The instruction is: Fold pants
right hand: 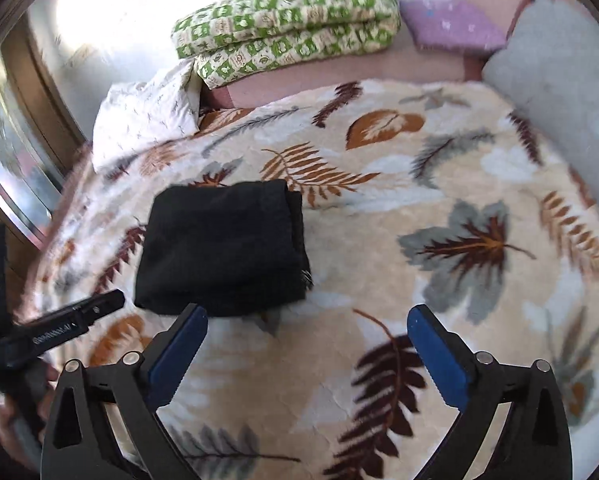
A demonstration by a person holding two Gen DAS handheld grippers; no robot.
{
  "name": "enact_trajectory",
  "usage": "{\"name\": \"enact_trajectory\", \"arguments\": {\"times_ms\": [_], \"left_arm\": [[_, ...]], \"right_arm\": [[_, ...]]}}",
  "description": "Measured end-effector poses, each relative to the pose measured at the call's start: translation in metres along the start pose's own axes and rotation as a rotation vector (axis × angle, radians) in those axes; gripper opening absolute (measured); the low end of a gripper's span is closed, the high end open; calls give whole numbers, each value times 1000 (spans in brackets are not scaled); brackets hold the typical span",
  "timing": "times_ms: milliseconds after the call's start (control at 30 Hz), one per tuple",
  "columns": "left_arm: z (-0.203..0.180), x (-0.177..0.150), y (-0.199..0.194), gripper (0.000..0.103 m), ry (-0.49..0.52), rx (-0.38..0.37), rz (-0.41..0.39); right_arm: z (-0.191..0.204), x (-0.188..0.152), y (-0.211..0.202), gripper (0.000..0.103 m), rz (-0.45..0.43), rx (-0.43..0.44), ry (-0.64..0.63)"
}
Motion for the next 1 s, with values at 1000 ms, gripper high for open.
{"name": "enact_trajectory", "arguments": {"times_ms": [1000], "left_arm": [[-14, -31, -29, 58, 6, 219, -124]], "right_arm": [[-2, -30, -44, 102, -154, -43, -97]]}}
Point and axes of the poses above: each gripper's, at about its wrist camera, not at the fingertips, and y roughly the way its jaws point, z to its left, x to its top, the point moved 7 cm from there along y, roughly the way its jaws point, and after that the axes turned 14 degrees about y, right-handed, at the moved point
